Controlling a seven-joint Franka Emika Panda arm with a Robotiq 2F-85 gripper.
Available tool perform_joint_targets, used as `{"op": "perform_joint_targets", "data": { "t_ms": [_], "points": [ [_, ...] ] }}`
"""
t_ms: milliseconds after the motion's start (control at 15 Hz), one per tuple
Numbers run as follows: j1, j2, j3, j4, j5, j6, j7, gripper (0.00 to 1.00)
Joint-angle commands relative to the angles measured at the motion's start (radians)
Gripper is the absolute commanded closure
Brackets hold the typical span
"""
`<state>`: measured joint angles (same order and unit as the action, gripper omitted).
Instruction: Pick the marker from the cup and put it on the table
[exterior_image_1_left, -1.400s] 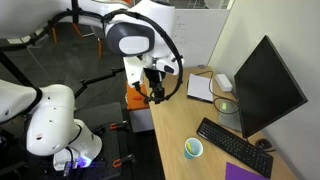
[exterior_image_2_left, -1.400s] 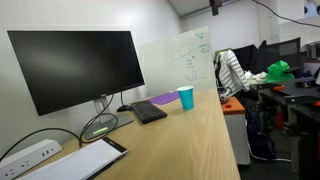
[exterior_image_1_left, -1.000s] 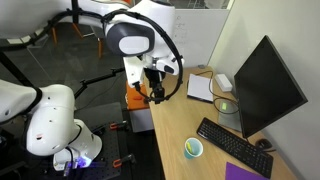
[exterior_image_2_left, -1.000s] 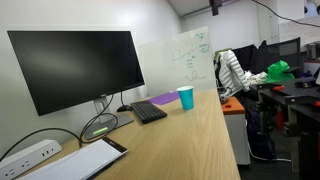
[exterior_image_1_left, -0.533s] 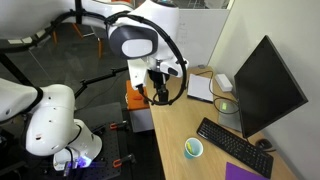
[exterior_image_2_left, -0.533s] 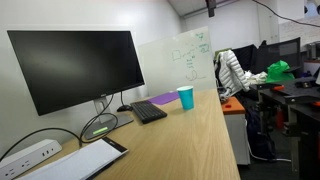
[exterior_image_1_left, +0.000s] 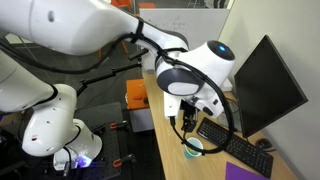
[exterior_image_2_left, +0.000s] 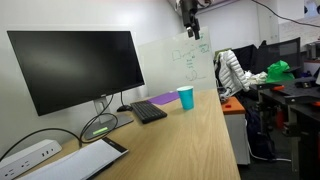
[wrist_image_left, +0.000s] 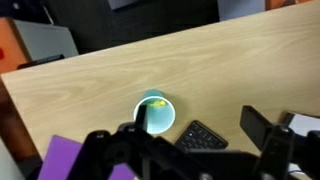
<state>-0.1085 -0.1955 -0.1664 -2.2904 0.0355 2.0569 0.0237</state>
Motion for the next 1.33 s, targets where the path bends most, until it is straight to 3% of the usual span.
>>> {"op": "perform_joint_targets", "data": {
  "t_ms": [0, 467, 533, 1067, 1267],
  "points": [
    [-0.02, 0.186, -0.014, 0.11, 0.07, -0.01, -0.015, 0.0],
    [-0.066, 0.446, -0.009, 0.24, 0.062, 0.01, -0.038, 0.0],
    [-0.062, 0.422, -0.009, 0.2, 0.063, 0.032, -0.005, 0.0],
    [-0.066, 0.464, -0.005, 0.241, 0.06, 0.027, -0.027, 0.0],
    [-0.063, 0.507, -0.001, 0.237, 0.066, 0.081, -0.006, 0.0]
  ]
}}
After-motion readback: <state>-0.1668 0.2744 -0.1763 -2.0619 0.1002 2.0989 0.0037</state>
